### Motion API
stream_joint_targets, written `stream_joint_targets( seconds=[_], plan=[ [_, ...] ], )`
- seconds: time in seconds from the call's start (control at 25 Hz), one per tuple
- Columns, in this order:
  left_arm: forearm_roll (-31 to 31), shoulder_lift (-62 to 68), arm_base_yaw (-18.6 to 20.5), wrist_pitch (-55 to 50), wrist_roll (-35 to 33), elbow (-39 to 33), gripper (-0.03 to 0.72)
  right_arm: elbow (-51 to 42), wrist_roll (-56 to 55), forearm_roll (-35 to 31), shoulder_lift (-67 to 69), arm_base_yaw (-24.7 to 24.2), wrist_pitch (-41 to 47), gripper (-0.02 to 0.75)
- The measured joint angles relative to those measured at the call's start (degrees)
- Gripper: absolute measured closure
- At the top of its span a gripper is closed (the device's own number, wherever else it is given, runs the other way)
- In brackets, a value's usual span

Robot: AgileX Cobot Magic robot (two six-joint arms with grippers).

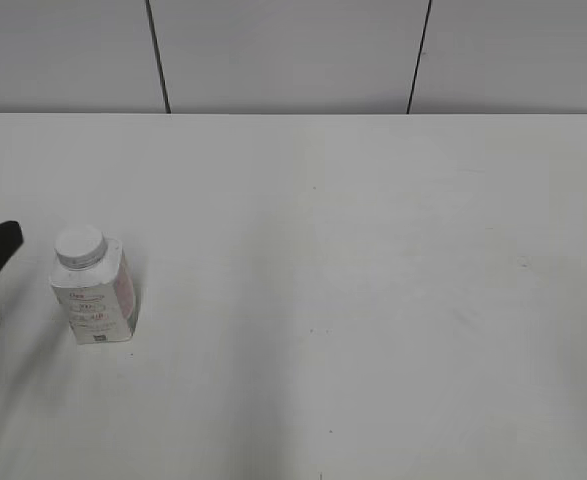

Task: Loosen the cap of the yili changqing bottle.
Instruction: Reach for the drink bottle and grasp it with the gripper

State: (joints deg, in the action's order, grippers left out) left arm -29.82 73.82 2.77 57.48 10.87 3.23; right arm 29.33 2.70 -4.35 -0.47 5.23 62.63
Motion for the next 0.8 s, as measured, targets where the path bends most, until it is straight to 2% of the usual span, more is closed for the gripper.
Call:
stream_joint_targets(
  seconds=[0.16, 0.28, 0.36, 0.56, 0.8],
  plan=[
    [-4.7, 6.4, 0.0, 6.0, -4.1, 0.0, 0.252, 0.0, 0.0, 0.0, 0.0, 0.0, 0.0, 0.151],
    [-6.0, 10.9, 0.0, 8.4, -6.9, 0.0, 0.247, 0.0, 0.0, 0.0, 0.0, 0.0, 0.0, 0.151],
    [-6.8, 13.8, 0.0, 9.8, -7.5, 0.0, 0.221, 0.0, 0.0, 0.0, 0.0, 0.0, 0.0, 0.151],
    [-7.2, 22.0, 0.0, 11.4, -7.9, 0.0, 0.097, 0.0, 0.0, 0.0, 0.0, 0.0, 0.0, 0.151],
    [-6.6, 29.7, 0.0, 11.5, -10.9, 0.7, 0.084, 0.0, 0.0, 0.0, 0.0, 0.0, 0.0, 0.151]
  ],
)
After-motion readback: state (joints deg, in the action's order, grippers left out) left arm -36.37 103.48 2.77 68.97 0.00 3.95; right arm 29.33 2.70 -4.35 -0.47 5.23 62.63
